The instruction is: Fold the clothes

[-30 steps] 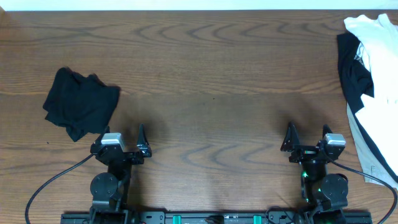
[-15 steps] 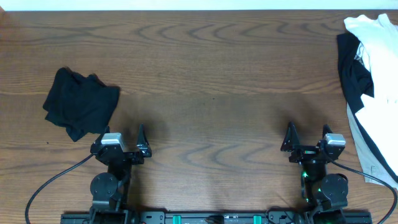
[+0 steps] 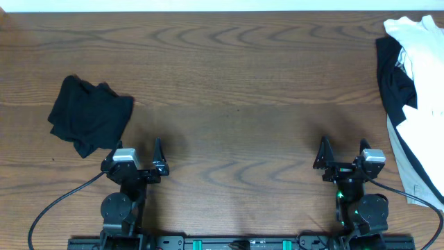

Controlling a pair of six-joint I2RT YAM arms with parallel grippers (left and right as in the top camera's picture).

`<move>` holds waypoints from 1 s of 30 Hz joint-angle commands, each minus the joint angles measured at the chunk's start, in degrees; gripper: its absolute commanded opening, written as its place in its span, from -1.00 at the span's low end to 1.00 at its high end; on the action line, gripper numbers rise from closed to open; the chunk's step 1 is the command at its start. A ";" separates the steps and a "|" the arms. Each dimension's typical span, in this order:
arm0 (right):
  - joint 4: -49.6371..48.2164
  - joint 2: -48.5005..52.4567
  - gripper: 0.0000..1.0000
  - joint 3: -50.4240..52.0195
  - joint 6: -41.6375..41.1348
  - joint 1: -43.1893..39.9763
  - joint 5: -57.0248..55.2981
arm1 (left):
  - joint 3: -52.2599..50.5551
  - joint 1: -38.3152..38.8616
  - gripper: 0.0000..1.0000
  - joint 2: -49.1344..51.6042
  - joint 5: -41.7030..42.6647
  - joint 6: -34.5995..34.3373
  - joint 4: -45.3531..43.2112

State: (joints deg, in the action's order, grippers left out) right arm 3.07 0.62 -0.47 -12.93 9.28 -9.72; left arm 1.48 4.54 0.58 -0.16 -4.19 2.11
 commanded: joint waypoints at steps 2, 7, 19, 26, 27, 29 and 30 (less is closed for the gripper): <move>0.11 -0.13 0.98 0.17 0.57 -0.22 0.11 | -1.25 -0.24 0.96 -0.24 -0.52 0.74 1.95; 0.11 -0.13 0.99 0.17 0.57 -0.22 0.11 | -1.25 -0.24 0.96 -0.24 -0.52 0.74 1.95; 0.11 -0.13 0.99 0.17 0.57 -0.22 0.09 | -1.25 -0.24 0.96 -0.24 -0.52 0.74 1.95; 0.11 -0.13 0.98 0.17 0.57 -0.22 0.11 | -1.25 -0.24 0.96 -0.24 -0.52 0.74 1.95; 0.11 -0.13 0.98 0.17 0.57 -0.22 0.11 | -1.25 -0.24 0.96 -0.24 -0.52 0.74 1.95; 0.09 -0.13 0.99 0.15 0.61 -0.22 -0.63 | -1.25 -0.24 0.96 -0.24 -0.52 0.74 1.95; 0.09 -0.13 0.99 0.15 0.61 -0.22 -1.16 | -1.25 -0.24 0.96 -0.24 -0.52 0.74 1.95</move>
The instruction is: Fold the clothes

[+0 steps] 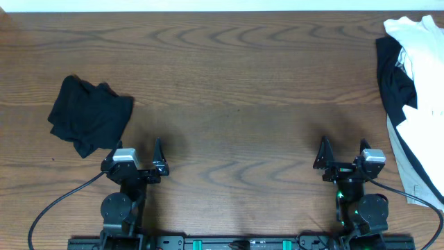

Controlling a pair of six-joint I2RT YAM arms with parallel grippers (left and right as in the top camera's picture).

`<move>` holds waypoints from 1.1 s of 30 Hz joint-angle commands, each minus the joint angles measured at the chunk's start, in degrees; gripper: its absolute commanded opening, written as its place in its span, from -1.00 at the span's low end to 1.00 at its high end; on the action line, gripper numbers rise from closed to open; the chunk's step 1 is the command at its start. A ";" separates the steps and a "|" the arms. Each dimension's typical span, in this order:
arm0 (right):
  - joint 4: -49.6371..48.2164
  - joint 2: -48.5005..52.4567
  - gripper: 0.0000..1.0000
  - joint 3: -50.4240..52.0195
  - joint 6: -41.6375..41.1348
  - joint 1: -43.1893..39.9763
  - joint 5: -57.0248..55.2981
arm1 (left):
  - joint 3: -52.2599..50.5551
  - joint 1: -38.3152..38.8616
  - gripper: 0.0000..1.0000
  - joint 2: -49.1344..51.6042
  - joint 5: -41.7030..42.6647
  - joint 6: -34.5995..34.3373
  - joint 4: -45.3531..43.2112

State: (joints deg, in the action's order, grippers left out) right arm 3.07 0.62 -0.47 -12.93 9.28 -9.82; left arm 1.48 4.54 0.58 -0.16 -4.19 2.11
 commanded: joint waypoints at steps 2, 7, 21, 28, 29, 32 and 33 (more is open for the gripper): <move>0.09 -0.13 0.99 0.15 0.59 -0.22 -1.05 | -1.25 -0.24 0.96 -0.24 -0.52 0.74 1.95; 0.11 -0.13 0.98 0.15 0.55 -0.22 0.39 | -1.25 -0.24 0.96 -0.24 -0.50 0.72 1.95; 6.82 0.44 0.99 -4.74 0.57 -0.22 6.08 | 1.11 -0.24 0.96 -0.24 5.14 -11.41 1.73; 19.85 5.40 0.99 -19.08 0.57 -0.22 2.12 | 11.02 -0.24 0.96 1.22 10.23 -13.70 5.79; 21.38 6.93 0.98 -21.64 0.57 -0.22 1.46 | 12.94 -0.24 0.96 2.03 10.21 -13.70 6.80; 25.35 11.87 0.98 -28.50 0.57 -0.22 -0.39 | 18.93 -0.24 0.96 5.86 10.21 -13.68 10.10; 26.82 14.12 0.98 -31.02 0.59 -0.22 -0.92 | 21.33 -0.24 0.96 7.85 10.21 -13.68 11.54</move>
State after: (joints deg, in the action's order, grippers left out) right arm 27.88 10.61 -26.13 -12.95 9.28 -7.64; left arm 17.23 4.54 4.89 8.86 -16.80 11.84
